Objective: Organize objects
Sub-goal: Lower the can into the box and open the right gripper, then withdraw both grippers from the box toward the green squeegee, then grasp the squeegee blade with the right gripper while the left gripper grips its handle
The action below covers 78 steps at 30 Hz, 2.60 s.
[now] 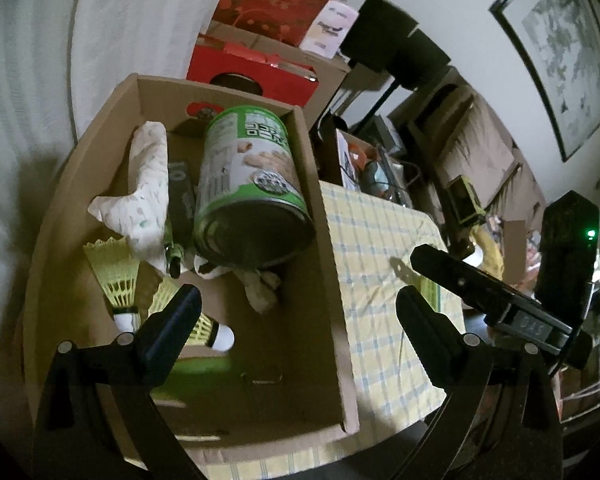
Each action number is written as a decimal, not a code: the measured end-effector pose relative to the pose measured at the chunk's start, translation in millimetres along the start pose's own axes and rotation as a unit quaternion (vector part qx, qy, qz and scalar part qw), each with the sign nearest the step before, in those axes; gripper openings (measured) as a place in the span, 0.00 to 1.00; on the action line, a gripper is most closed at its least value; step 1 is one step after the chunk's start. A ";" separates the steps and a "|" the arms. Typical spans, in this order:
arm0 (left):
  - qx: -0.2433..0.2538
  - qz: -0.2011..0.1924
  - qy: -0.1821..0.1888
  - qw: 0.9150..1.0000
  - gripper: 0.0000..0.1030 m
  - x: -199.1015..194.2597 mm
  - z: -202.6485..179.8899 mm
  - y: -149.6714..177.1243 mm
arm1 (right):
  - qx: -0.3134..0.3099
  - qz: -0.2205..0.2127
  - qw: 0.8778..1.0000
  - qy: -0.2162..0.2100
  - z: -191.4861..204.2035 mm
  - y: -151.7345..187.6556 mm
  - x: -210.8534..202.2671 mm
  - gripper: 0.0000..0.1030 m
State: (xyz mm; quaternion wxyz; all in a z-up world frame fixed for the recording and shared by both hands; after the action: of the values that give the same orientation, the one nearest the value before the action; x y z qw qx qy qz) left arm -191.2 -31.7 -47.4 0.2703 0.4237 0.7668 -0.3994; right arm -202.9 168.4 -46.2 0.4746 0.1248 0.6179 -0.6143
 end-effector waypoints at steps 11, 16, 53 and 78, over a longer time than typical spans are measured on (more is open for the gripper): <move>0.049 -0.020 -0.030 0.998 0.96 -14.0 -28.1 29.1 | -0.003 -0.008 0.999 0.050 -24.0 31.9 -37.7 0.91; 0.064 -0.034 -0.038 0.997 0.98 -17.2 -41.1 39.9 | -0.015 -0.015 0.997 0.076 -30.1 42.7 -54.3 0.91; 0.148 -0.021 -0.054 0.987 0.99 43.1 -118.7 115.9 | 0.040 -0.023 0.980 0.195 -140.2 117.1 -114.7 0.99; 0.080 0.012 -0.023 0.996 0.74 151.8 -162.1 92.1 | 0.089 0.023 0.985 0.148 -178.4 163.6 -63.9 0.67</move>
State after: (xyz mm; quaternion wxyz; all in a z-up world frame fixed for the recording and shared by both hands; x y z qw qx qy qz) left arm -198.9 200.3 -110.3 0.2580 0.4442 0.7204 -0.4660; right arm -126.4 387.4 -140.4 0.3787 0.2699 0.6214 -0.6306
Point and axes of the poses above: each gripper's, at about its wrist camera, not at the fingertips, and x roughly the way its jaws point, z to its left, y to its underside, the point moved 6 cm from there along x, roughly the way its jaws point, and after that the axes turned 12 degrees about -x, right-handed, at the moved point
